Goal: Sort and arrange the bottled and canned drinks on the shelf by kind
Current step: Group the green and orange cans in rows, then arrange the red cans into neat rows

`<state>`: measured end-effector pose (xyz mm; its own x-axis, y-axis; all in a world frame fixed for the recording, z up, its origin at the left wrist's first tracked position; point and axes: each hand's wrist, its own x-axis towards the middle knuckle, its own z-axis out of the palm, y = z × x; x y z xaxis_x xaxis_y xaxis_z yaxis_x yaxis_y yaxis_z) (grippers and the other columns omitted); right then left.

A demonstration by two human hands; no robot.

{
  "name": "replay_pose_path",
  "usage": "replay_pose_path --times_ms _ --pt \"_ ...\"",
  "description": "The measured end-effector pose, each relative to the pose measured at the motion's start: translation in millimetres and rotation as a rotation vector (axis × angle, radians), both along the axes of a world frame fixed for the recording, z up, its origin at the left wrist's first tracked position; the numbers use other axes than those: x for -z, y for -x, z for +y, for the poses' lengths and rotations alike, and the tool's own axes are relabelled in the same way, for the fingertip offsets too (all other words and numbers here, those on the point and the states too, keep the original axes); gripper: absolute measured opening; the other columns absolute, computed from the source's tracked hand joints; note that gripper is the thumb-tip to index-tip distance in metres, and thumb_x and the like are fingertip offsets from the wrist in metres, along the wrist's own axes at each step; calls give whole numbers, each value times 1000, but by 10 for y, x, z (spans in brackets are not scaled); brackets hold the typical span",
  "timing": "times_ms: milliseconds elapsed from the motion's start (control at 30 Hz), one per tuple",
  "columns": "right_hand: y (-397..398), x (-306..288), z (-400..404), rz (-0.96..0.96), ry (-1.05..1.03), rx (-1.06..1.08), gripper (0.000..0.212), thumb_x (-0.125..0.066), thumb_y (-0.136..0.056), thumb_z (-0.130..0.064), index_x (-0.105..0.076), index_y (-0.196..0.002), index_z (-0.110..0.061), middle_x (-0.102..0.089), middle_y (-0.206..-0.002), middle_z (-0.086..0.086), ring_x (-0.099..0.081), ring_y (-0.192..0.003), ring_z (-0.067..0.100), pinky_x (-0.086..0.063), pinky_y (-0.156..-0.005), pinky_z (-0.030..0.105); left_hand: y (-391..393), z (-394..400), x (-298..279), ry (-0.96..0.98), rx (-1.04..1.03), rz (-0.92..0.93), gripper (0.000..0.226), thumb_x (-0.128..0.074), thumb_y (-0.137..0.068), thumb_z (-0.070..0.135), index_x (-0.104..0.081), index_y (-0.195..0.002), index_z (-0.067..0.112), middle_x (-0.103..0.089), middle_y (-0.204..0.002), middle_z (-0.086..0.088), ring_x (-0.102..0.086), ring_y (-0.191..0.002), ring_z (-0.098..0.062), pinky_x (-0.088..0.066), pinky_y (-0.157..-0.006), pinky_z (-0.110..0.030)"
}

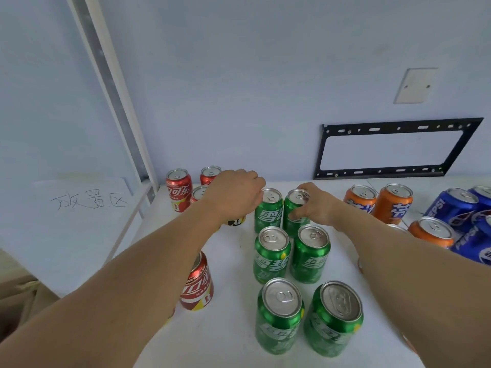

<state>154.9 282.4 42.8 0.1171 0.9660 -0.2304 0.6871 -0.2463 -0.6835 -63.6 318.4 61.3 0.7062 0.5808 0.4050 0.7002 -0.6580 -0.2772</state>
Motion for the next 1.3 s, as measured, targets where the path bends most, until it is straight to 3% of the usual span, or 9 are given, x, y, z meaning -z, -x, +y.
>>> replay_pose_path --times_ms 100,200,433,600,767,867,1033,1200,1300 --pt "29 -67 -22 32 -31 42 97 -82 -76 -27 -21 -151 -18 -41 -146 13 -49 -120 28 -41 -93 32 94 -46 -68 8 -10 -8 35 -39 -102 35 -64 -112 13 -64 -104 -3 -61 -90 -24 -33 -61 -33" --pt "114 -205 -96 -30 -184 95 86 -75 -82 -34 -26 -151 -17 -33 -153 11 -42 -132 29 -37 -101 35 216 -108 -128 34 -19 -45 35 -39 -101 35 -63 -115 13 -64 -108 -3 -60 -94 -24 -42 -65 -34" --pt "648 -648 -414 -119 -487 21 56 -63 -90 -34 -44 -141 -21 -45 -145 0 -49 -121 17 -33 -91 23 629 -436 -318 87 -83 -225 34 -43 -100 39 -64 -116 18 -65 -111 -1 -61 -99 -23 -50 -74 -37" --pt "1234 -874 -703 -39 -612 -122 51 -64 -90 -33 -49 -138 -22 -51 -138 -2 -46 -127 10 -32 -95 19 1059 -851 -436 179 -256 -559 28 -51 -98 39 -67 -112 20 -68 -109 3 -62 -97 -18 -42 -76 -28" --pt "1683 -632 -993 302 -473 -150 62 -70 -87 -38 -44 -140 -20 -52 -138 0 -51 -121 12 -41 -96 25 1407 -1471 -171 405 -378 -1230 32 -53 -97 46 -63 -114 21 -67 -106 10 -61 -98 -8 -42 -87 -23" --pt "1838 -344 -1143 391 -357 -144 77 -71 -82 -49 -37 -145 -22 -47 -144 -1 -49 -125 14 -42 -103 33 1493 -1761 165 478 -399 -1407 38 -53 -96 48 -56 -124 22 -62 -122 9 -57 -111 -8 -42 -97 -26" --pt "1967 71 -1311 412 -169 -180 92 -76 -69 -62 -37 -146 -28 -48 -144 -6 -45 -131 14 -37 -110 42 1667 -1926 607 664 -420 -1304 57 -60 -91 53 -44 -137 23 -54 -131 6 -55 -121 -15 -45 -102 -36" --pt "2063 223 -1285 411 -123 -131 79 -87 -69 -28 -46 -137 -25 -62 -123 -5 -57 -114 15 -43 -99 31 1767 -1896 555 801 -418 -1085 73 -76 -83 36 -39 -144 23 -52 -137 5 -53 -124 -18 -43 -105 -36" --pt "2169 258 -1224 378 -149 -102 83 -90 -57 -35 -50 -130 -30 -65 -117 -4 -61 -110 18 -47 -101 42 1838 -1851 431 845 -400 -962 66 -80 -79 30 -47 -135 23 -59 -123 5 -58 -115 -20 -45 -96 -33"
